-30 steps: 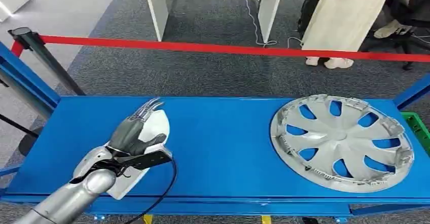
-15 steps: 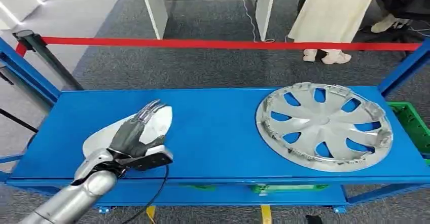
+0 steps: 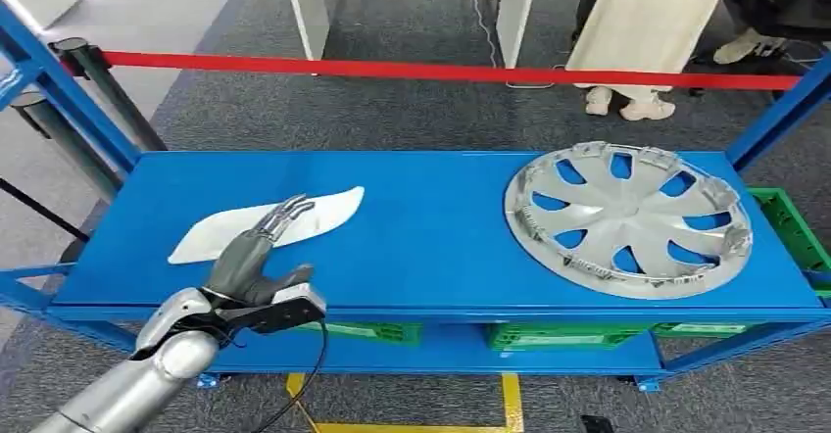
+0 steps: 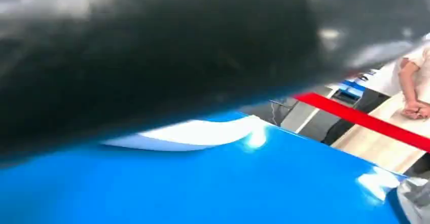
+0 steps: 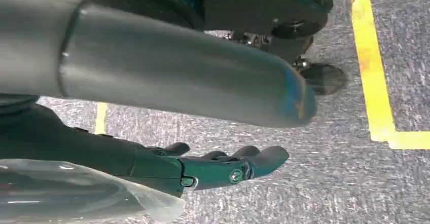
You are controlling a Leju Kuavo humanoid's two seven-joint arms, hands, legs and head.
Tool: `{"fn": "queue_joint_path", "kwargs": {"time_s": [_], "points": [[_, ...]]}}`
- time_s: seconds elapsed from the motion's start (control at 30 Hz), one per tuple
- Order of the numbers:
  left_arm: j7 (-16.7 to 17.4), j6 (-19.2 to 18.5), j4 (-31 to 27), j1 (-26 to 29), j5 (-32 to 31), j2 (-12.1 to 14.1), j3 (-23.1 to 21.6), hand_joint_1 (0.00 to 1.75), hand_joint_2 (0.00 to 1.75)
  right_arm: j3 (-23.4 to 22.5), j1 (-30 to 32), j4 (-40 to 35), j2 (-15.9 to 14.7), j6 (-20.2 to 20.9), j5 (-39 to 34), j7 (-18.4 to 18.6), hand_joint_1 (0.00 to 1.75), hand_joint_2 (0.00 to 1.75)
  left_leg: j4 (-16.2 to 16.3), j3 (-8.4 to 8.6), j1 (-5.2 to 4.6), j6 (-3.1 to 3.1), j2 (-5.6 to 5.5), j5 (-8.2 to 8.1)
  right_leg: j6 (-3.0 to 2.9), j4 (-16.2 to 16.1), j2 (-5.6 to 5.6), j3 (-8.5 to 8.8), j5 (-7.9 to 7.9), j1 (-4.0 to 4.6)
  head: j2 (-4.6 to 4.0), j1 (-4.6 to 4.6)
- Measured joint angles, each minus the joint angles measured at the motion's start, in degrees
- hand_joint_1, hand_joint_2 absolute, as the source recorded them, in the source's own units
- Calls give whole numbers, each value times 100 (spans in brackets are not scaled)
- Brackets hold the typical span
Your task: Take the parts from the cabinet and place them on the table.
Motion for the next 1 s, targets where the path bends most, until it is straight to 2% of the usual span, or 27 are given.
{"fn": "queue_joint_path", "kwargs": {"time_s": [0.03,0.07,0.1,0.13,0.17,0.23,0.27,0.3,0.33,0.37,0.4,0.43,0.47,0.5,0.57,0.6,0.63,0.67,0.7,0.77,0.8,0.83,0.9,0.93,0.97,1.0], "points": [[-15,-26,-28,8,37,-26,0,0,0,-11,3,0,0,0,4,2,0,0,7,-61,0,27,0,41,33,537,-2,-197,-356,-14,-2,24],[-17,-41,-35,17,48,-37,-2,0,0,-13,4,0,0,0,4,2,0,0,10,-106,-3,29,0,74,50,982,0,-358,-579,-23,-2,18],[-15,-55,-37,28,83,-42,-2,0,0,-15,6,0,0,0,7,4,0,0,17,-150,-4,25,0,99,67,1292,-1,-454,-695,-24,-2,20],[-13,-87,-39,46,113,-46,-2,0,0,-20,9,0,0,2,11,13,0,0,23,-181,-4,13,0,119,75,1329,-2,-421,-669,-25,-2,20],[7,-127,-39,64,149,-50,-2,0,0,-28,13,0,0,2,20,13,0,0,35,-205,-3,3,1,131,76,1111,-2,-239,-519,-35,-2,20],[44,-243,-39,61,199,-77,-2,0,0,-52,17,0,0,4,39,-2,0,0,56,-220,0,-11,2,139,51,195,-5,348,-106,-44,-2,22],[77,-273,-39,49,207,-90,-4,0,0,-52,12,0,0,4,46,-18,0,0,65,-220,-1,-27,2,140,30,-166,-4,540,-65,-44,-2,22],[114,-297,-39,33,209,-94,-4,0,0,-52,-2,0,2,2,50,-28,0,0,78,-249,-36,-64,3,148,1,-260,-3,614,-143,-32,-2,19],[151,-335,-39,-2,214,-96,-7,0,0,-52,-18,0,9,-11,55,-50,0,0,125,-319,-38,-104,2,169,-52,-335,14,643,-162,-28,-2,15],[215,-380,-39,-16,212,-101,-13,0,175,-52,-8,0,9,-40,66,-79,0,0,125,-333,-37,-133,3,188,-77,-319,16,611,-149,-23,-2,4],[290,-417,-39,-28,192,-109,-24,0,175,-57,7,0,9,-68,74,-83,0,0,120,-333,-30,-157,2,201,-98,-311,19,602,-145,-15,-2,11],[354,-442,-37,-55,172,-111,-33,0,175,-61,21,0,29,-68,77,-83,0,0,140,-341,-32,-179,-3,176,-145,-350,10,611,-116,-46,0,11],[415,-478,-31,-89,127,-114,-41,0,175,-63,23,0,37,-70,85,-68,0,0,218,-374,-17,-216,-2,84,-181,-359,7,615,-94,-53,-2,0],[468,-538,-15,-157,98,-131,-53,0,175,-63,16,0,46,-68,92,-28,0,0,489,-481,-13,-246,-3,-112,-222,-359,3,600,-87,-53,0,-22],[534,-660,123,-332,48,-195,-118,0,175,-63,11,0,70,-41,151,64,0,0,1405,-871,0,-286,-3,-557,-247,-356,-11,573,-73,-39,-2,-15],[533,-697,219,-394,15,-225,-160,0,175,-63,11,0,81,-26,175,88,0,0,1799,-1040,1,-294,-3,-692,-256,-350,-12,556,-67,-35,-2,-15],[569,-730,304,-455,-13,-265,-210,0,175,-63,15,0,94,-24,188,83,0,0,1974,-1105,1,-288,-3,-692,-259,-344,-8,547,-63,-34,-2,-20],[621,-750,374,-526,-44,-293,-249,0,175,-63,21,0,103,-20,195,65,0,0,1872,-1047,1,-277,-3,-561,-258,-340,-1,546,-60,-33,-2,-18],[700,-769,512,-643,-97,-356,-317,0,175,-63,21,0,118,-9,205,22,0,0,1472,-857,1,-250,-3,-284,-257,-332,5,547,-59,-27,-2,-18],[837,-715,701,-873,-243,-428,-398,0,175,-63,7,0,162,2,232,-24,0,0,461,-389,-6,-172,-9,221,-252,-326,9,567,-57,-10,-2,-18],[878,-689,806,-987,-302,-443,-428,0,175,-63,0,2,184,4,247,-31,0,0,291,-287,-28,-142,-10,146,-222,-318,5,548,-47,25,-2,-6],[912,-665,885,-1084,-339,-491,-461,0,175,-63,-17,2,192,7,247,-35,0,0,162,-285,-33,-127,-9,136,-188,-301,8,496,-26,20,-2,-13],[927,-651,1003,-1157,-361,-527,-503,0,175,-63,-21,2,208,9,258,-35,0,0,176,-336,-47,-108,-11,140,-127,-326,0,459,14,5,-2,-13],[929,-647,1032,-1178,-372,-533,-512,0,175,-63,-20,2,219,9,262,-35,0,0,135,-335,-34,-73,-10,168,-100,-335,1,462,26,11,-2,-13],[927,-645,1073,-1219,-385,-557,-529,0,175,-63,-19,2,219,11,262,-35,0,0,78,-322,15,-33,4,221,-70,-287,10,380,-47,5,0,-15],[927,-642,1104,-1267,-387,-579,-540,0,175,-63,-21,2,219,11,262,-35,0,0,72,-337,16,-7,4,235,-39,-111,8,307,-192,7,-2,7]]}}
